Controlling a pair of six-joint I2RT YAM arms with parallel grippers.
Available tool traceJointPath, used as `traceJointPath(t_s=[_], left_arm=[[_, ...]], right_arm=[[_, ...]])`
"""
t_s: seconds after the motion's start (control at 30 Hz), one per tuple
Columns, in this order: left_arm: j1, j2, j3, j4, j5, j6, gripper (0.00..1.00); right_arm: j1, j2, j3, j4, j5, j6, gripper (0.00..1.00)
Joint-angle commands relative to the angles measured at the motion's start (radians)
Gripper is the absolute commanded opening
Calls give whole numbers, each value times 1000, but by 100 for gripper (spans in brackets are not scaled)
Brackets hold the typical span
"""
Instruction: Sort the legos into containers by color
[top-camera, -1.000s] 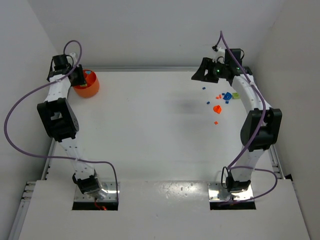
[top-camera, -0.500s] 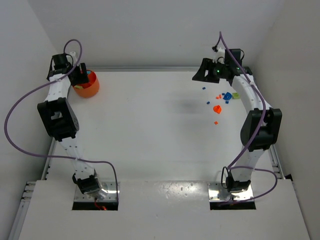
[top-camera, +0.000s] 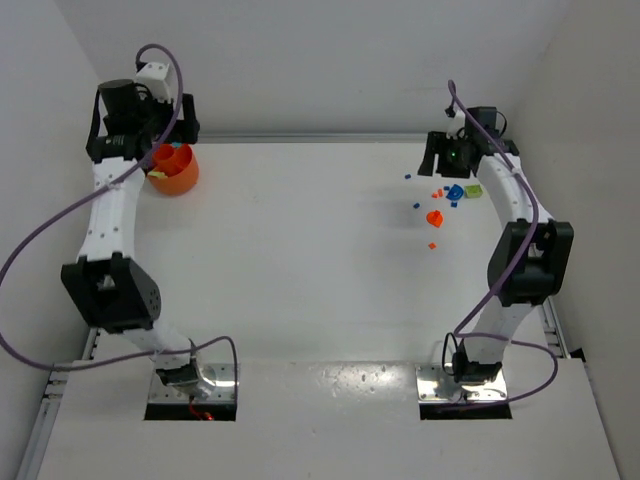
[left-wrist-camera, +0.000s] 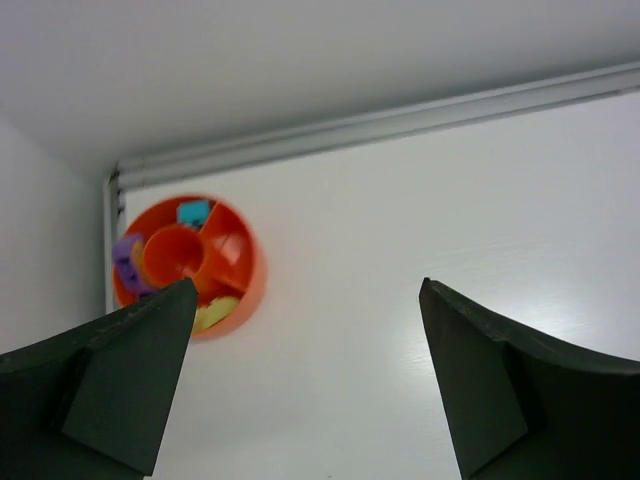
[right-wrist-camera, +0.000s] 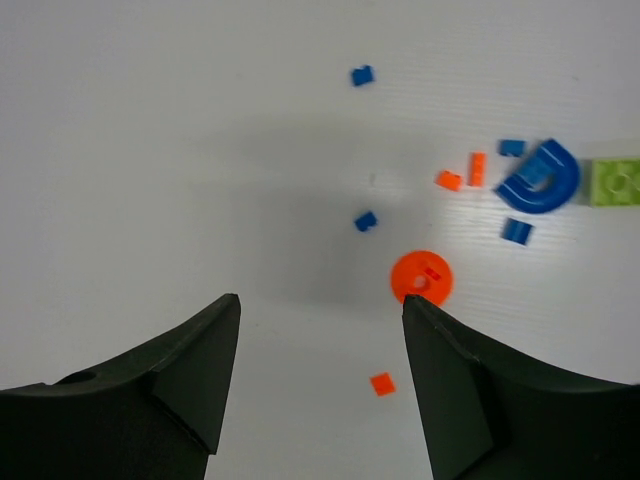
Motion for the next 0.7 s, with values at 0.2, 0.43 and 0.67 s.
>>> traceJointPath(t_s=[0.2, 0.43, 0.67], left_arm=[[-47, -375, -238, 19, 255, 47, 100], [-57, -464, -331, -10, 297, 47, 100], [-57, -465, -353, -11, 286, 27, 100]], right_arm=[[-115, 75, 157, -150, 162, -325, 65], [-192, 372, 533, -352, 218, -367, 61], [-210, 433, 481, -271, 255, -367, 58]])
